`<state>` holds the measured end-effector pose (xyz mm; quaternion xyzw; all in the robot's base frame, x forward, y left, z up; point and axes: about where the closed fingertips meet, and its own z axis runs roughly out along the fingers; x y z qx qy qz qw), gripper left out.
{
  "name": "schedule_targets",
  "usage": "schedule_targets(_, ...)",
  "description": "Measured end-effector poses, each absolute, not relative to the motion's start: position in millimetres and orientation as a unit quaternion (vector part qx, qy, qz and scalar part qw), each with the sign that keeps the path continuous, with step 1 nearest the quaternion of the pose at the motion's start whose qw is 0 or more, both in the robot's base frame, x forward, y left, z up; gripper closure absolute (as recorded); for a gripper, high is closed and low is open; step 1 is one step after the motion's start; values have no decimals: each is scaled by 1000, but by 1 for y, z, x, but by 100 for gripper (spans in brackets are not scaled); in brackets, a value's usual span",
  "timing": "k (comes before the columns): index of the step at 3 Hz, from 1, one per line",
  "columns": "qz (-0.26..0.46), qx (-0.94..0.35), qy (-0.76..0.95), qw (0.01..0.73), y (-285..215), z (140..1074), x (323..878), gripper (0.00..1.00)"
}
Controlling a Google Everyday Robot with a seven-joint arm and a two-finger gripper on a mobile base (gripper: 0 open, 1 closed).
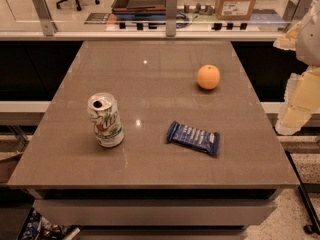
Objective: Pick rxbar blueberry
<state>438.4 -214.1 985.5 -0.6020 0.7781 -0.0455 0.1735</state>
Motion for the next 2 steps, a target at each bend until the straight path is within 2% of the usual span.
schedule_targets(2,-20,-595,780,194,-213,980,439,0)
